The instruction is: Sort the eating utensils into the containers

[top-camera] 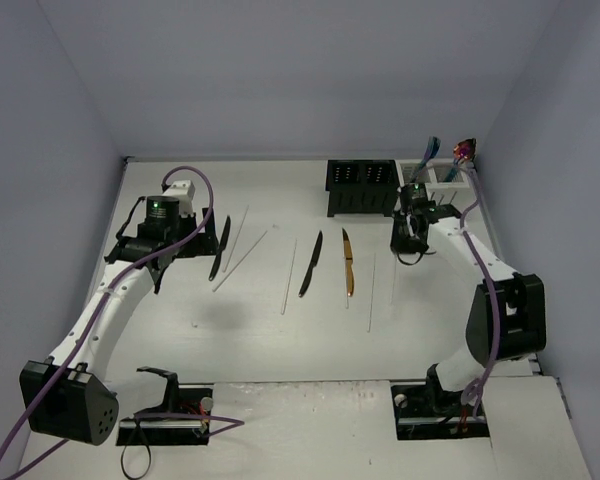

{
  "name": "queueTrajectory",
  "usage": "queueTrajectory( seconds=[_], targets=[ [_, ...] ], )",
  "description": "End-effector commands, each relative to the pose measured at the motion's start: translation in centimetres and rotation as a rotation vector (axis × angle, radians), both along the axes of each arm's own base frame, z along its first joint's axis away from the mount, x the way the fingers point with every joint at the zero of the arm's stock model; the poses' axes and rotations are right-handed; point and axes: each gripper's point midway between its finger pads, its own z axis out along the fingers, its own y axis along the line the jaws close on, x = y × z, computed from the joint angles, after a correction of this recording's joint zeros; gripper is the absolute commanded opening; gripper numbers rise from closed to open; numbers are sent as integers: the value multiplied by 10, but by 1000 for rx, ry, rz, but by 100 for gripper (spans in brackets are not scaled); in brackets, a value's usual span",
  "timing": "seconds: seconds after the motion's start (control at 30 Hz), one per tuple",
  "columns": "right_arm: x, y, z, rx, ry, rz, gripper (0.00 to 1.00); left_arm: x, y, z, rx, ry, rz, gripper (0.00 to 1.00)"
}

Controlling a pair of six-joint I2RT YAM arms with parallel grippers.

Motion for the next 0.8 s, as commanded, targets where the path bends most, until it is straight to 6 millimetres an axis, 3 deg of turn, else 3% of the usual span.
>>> queueTrajectory(
  seconds=[0.0,0.13,0.27,0.33,0.5,0.6,0.77],
  targets=[
    [68,4,154,-22,-450,-31,0,10,1,10,-4,-54,6,85],
    [117,4,226,-47,-678,-48,0,10,3,10,3,-53,12,85],
    [158,8,274,-43,-886,-63,0,10,5,9,9,-54,19,85],
    [176,8,286,-50,-961,-70,0,10,5,8,10,-54,21,85],
    [210,13,292,-66,-1047,-62,0,11,6,8,13,-53,24,85],
    [234,15,282,-91,-1077,-59,0,11,5,9,12,-57,22,85],
    [258,10,264,-109,-1095,-68,0,10,5,10,11,-59,16,85]
  ],
)
